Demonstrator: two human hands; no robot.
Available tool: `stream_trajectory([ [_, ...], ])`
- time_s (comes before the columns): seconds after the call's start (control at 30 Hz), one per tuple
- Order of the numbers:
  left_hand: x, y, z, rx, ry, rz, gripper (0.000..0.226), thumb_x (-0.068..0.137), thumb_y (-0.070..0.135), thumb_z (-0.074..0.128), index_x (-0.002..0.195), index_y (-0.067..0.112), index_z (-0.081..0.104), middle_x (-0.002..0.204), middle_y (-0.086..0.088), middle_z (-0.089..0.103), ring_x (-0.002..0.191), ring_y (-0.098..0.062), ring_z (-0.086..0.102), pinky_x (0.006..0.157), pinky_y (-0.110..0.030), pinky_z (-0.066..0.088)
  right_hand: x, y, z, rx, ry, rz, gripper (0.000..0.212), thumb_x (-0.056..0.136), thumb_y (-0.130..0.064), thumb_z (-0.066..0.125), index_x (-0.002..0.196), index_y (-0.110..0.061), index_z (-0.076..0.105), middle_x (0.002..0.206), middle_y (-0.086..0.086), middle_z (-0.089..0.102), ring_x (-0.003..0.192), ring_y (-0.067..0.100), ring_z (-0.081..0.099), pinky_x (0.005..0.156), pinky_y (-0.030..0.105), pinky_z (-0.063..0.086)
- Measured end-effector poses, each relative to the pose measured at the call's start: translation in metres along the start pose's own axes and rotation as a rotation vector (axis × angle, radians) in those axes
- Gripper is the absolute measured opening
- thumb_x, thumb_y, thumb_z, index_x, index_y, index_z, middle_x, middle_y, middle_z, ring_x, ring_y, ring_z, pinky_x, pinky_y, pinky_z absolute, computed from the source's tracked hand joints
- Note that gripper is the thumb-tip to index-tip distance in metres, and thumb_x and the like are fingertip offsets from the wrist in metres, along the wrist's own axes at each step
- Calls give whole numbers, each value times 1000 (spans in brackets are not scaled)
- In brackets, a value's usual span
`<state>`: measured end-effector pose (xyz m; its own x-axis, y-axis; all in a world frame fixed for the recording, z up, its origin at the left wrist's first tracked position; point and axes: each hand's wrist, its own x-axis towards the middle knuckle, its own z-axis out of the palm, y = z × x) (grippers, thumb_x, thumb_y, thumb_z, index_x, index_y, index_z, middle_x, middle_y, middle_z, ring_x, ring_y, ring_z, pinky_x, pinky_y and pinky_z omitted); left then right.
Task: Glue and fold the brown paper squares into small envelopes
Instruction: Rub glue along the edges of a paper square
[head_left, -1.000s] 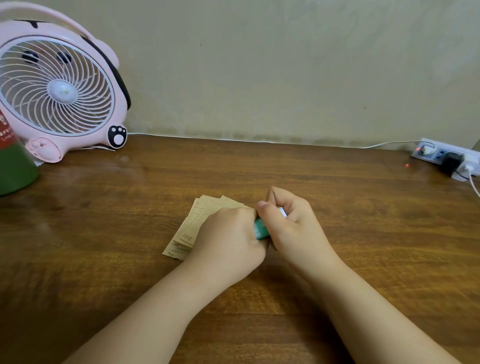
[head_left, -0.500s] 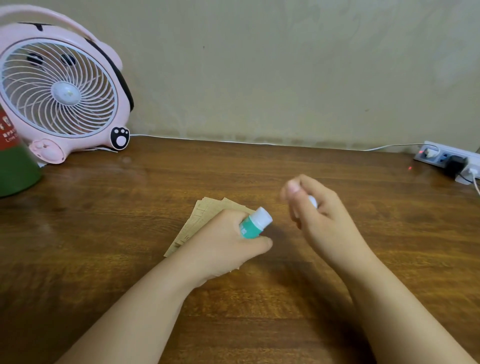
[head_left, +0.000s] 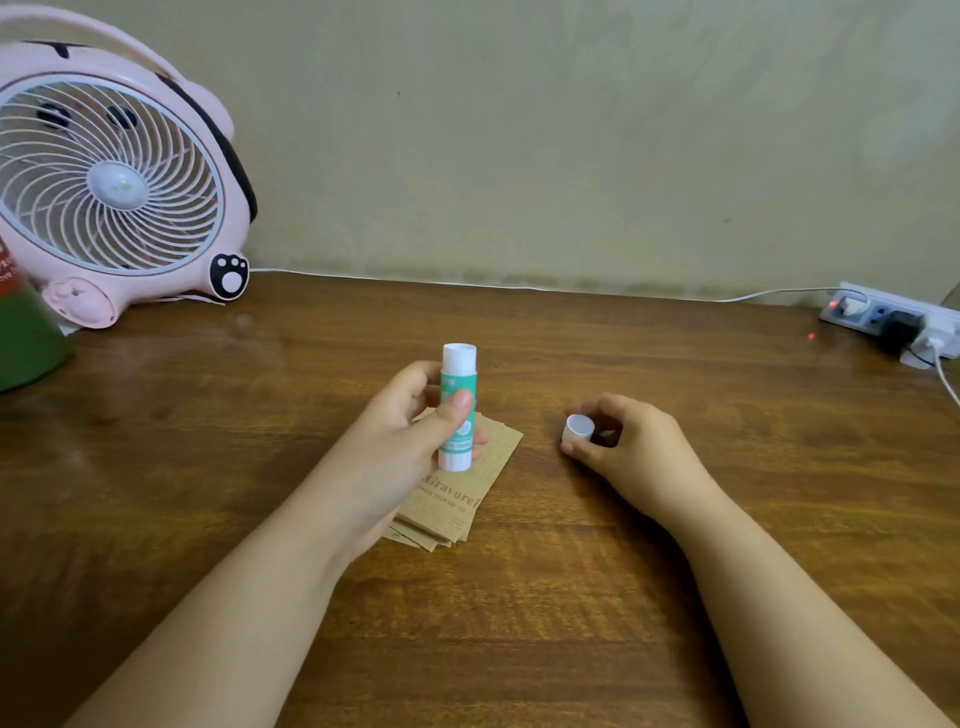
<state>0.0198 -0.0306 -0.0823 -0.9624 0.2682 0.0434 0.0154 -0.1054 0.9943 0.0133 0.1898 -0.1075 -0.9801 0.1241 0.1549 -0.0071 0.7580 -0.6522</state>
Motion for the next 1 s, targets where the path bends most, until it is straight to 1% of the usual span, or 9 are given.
stream_trajectory([
  [0.1,0,-1,0,8,-3,14,28,79,31,60,107,28,61,90,12,68,101,-18,65,94,-45,51,2,0,2,-46,0,-28,39,80,-32,72,116,-31,58,103,-15,55,98,5,54,79,17,40],
  [0.23,-1,0,2,-18,27,40,35,75,32,60,109,23,64,88,14,71,93,-6,64,93,-37,48,-3,-8,-4,-202,69,-16,74,74,-56,66,138,-36,36,129,-12,45,125,14,38,105,38,33],
  [0.37,-1,0,5,-196,104,38,36,71,30,64,105,18,67,96,3,73,97,-12,67,91,-35,49,-37,-53,-5,303,114,-214,51,71,-62,49,113,-34,56,95,-20,62,87,-2,57,77,15,45],
  [0.43,-1,0,6,-331,118,31,40,71,26,64,108,12,65,95,-2,73,97,-14,68,86,-33,50,-47,-68,12,246,4,-291,36,77,-56,55,106,-34,55,82,-22,63,77,-3,58,65,8,42],
  [0.53,-2,3,7,-475,84,32,39,74,22,61,108,5,63,92,-5,73,92,-14,69,76,-26,55,-49,-74,26,155,132,-365,12,87,-38,59,92,-33,48,65,-20,58,66,-3,54,58,8,37],
  [0.63,-5,5,10,-523,17,41,37,72,22,61,105,6,64,96,-7,72,93,-15,68,77,-24,55,-53,-73,25,202,142,-384,27,93,-52,39,78,-30,46,60,-6,55,57,6,52,53,12,36],
  [0.83,-10,11,9,-496,-44,81,30,73,22,58,100,11,66,89,-3,71,87,-9,67,78,-21,54,-64,-98,12,1416,-586,290,58,92,-53,32,50,-14,44,32,-1,27,31,11,23,37,21,18],
  [0.9,-11,10,9,-460,-26,82,28,70,24,63,96,14,71,91,-3,71,82,-12,66,72,-25,55,-61,-95,12,1325,-527,287,62,91,-57,29,57,-12,54,36,5,40,34,15,33,39,23,28],
  [1.0,-9,6,11,-367,70,51,37,64,33,69,97,17,72,100,-5,72,95,-17,66,85,-35,50,-60,-83,14,534,-28,-154,49,84,-70,29,87,-29,56,70,-4,63,57,10,54,55,25,45],
])
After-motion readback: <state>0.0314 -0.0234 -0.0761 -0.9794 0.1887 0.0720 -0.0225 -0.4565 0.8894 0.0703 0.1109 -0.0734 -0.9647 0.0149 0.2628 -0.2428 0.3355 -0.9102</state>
